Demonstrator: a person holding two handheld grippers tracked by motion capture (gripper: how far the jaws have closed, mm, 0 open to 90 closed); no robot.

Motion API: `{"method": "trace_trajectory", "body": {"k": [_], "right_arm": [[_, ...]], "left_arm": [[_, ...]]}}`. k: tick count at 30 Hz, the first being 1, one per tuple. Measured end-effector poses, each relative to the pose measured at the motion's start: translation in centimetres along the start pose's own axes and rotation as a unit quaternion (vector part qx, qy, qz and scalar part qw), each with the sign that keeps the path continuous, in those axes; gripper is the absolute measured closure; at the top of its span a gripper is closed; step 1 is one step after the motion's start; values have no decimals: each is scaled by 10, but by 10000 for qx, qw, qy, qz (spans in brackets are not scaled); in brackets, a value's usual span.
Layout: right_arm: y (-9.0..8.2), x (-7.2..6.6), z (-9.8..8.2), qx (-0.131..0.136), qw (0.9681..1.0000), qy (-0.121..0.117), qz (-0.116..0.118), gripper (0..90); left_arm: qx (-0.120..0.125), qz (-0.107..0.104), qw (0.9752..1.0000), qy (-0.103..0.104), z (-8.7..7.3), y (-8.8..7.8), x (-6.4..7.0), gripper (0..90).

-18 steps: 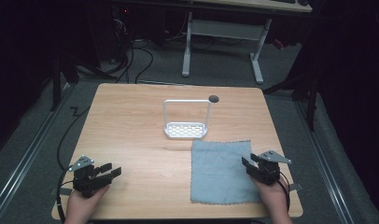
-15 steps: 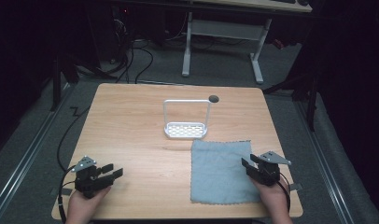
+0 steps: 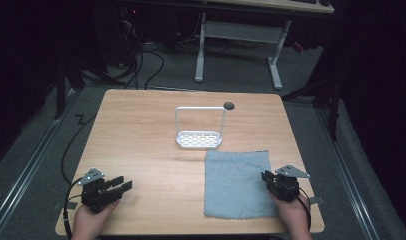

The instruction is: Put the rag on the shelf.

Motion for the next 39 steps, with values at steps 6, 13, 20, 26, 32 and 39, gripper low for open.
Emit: {"method": "trace_trajectory", "body": {"k": [6,13,20,26,32,39], "right_arm": [[6,3,-10,-313,9995,15,-71,900],[11,-28,-10,-396,9985,-327,205,900],[15,-64,-7,-355,9955,-697,544,895],[19,-102,-3,-314,9903,-1144,725,895],[20,-127,-1,-288,9842,-1540,826,897],[20,-130,-2,-284,9830,-1550,945,897]], "left_arm": [[-207,-7,9994,293,-1,4,7,748],[-281,-91,9985,470,0,8,17,807],[-344,-168,9973,621,0,15,30,808],[-433,-369,9935,981,0,28,60,804],[-700,-689,9840,1486,6,55,103,793],[-1163,-574,9753,1791,2,80,122,804]]}}
Point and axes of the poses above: each handheld gripper's, and its own axes: y roughly forward along the jaws, z roughly out of its top, x roughly to its right, the point moved 7 cm from there along y, roughly forward along the jaws, and after that the axes turned 10 degrees about -x, right-handed, at the moved point
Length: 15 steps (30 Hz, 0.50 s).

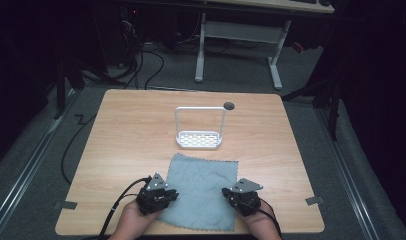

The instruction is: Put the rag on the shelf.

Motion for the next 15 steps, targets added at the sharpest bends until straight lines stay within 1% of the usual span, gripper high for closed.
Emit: {"method": "trace_trajectory", "body": {"k": [1,2,3,4,5,6,7,8,9,10,11,13,14,15], "right_arm": [[0,0,0,4,10000,-23,-7,897],[0,0,0,4,10000,-23,-7,897],[-1,0,-1,-8,10000,-11,17,897],[-1,-1,-1,-8,10000,-18,42,897],[-1,-1,-1,-8,10000,-18,42,897],[-2,-2,-3,-15,10000,9,75,897],[-6,-6,-6,-39,9998,2,174,897],[-7,-8,-8,-21,9998,-16,205,896],[-9,-11,-10,-43,9997,-35,238,896],[-11,-14,-12,-66,9996,-68,247,896],[-11,-14,-12,-66,9996,-68,247,896],[-13,-17,-13,-97,9994,-146,291,889],[-14,-17,-12,-69,9994,-150,303,884],[-15,-16,-10,31,9995,-113,303,872]], "left_arm": [[0,0,10000,0,0,0,0,805],[-5,-56,10000,-41,-3,-2,2,805],[-14,-227,9997,-101,-10,-5,8,805],[-51,-273,9996,-35,-14,-8,13,806],[-51,-273,9996,-35,-14,-8,13,805],[-93,-303,9995,25,-18,-10,17,805],[-133,-303,9994,114,-23,-13,23,805],[-142,-339,9992,155,-29,-16,29,805],[-142,-339,9992,155,-29,-16,29,803],[-126,-458,9988,122,-33,-18,35,797],[-126,-458,9988,122,-33,-18,35,785],[-142,-475,9987,127,-33,-19,36,768],[-104,-442,9989,102,-32,-20,34,749],[11,-411,9991,32,-29,-21,31,726]]}}
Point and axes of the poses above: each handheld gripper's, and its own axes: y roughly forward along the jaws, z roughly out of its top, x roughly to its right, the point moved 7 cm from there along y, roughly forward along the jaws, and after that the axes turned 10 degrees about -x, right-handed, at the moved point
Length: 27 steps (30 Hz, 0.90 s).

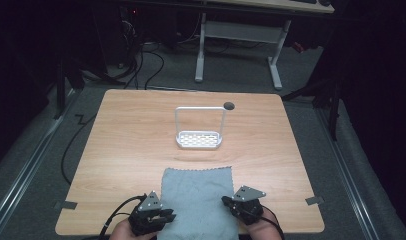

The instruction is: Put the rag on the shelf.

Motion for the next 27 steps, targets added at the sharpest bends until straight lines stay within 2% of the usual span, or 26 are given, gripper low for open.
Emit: {"method": "trace_trajectory", "body": {"k": [1,2,4,5,6,7,8,9,11,12,13,16,19,21,22,23,24,27], "right_arm": [[-2,4,2,103,9999,95,29,840],[-2,4,2,103,9999,95,29,840],[-4,9,2,138,9998,155,-33,816],[-5,15,1,185,9996,212,-95,782],[-5,15,1,185,9996,212,-95,782],[-7,20,1,233,9993,281,-128,751],[-7,20,1,233,9993,281,-128,751],[-8,23,1,282,9989,333,-147,739],[-8,24,1,288,9988,376,-152,736],[-8,26,1,309,9984,391,-261,735],[-8,26,1,309,9984,391,-261,735],[-8,29,1,332,9979,416,-361,710],[-8,33,2,391,9976,410,-408,691],[-8,34,2,402,9972,468,-411,673],[-7,36,2,402,9970,522,-398,656],[-5,40,3,421,9963,662,-348,623],[-5,40,3,421,9963,662,-348,623],[2,45,7,433,9944,927,-248,577]], "left_arm": [[274,92,9993,-221,7,-6,-14,698],[274,92,9993,-221,7,-6,-14,684],[494,277,9970,-530,16,-9,-31,673],[481,469,9964,-519,20,-10,-44,638],[470,587,9953,-611,24,-10,-54,638],[453,778,9929,-774,30,-8,-72,612],[453,778,9929,-774,30,-8,-72,603],[406,932,9912,-849,37,-3,-84,591],[420,947,9908,-870,41,-1,-88,589],[437,1085,9884,-967,47,3,-95,588],[437,1085,9884,-967,47,3,-95,586],[414,1198,9857,-1106,54,12,-101,581],[266,1426,9837,-1059,55,20,-102,585],[260,1523,9831,-976,55,21,-101,597],[266,1508,9835,-966,56,21,-100,616],[268,1512,9835,-953,56,21,-100,682],[279,1518,9834,-953,56,22,-101,682],[383,1389,9849,-963,56,23,-100,782]]}}
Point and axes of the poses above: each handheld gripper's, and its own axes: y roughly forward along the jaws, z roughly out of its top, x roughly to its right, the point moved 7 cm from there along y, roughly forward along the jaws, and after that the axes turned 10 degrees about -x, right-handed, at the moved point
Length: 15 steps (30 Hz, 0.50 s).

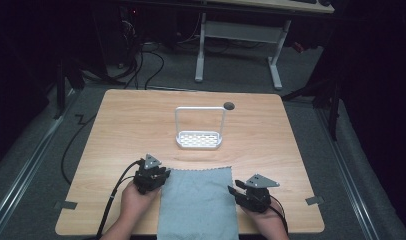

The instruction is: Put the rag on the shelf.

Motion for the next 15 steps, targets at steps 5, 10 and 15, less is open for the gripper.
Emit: {"method": "trace_trajectory", "body": {"k": [5,10,15], "right_arm": [[18,11,16,-87,9996,229,-115,510],[32,24,34,-223,9985,478,-157,504],[43,26,35,-256,9985,339,-350,553]], "left_arm": [[81,-244,9997,-23,-2,1,1,884],[87,-326,9994,-54,-3,0,1,885],[91,-372,9992,-62,-3,0,1,885]]}}
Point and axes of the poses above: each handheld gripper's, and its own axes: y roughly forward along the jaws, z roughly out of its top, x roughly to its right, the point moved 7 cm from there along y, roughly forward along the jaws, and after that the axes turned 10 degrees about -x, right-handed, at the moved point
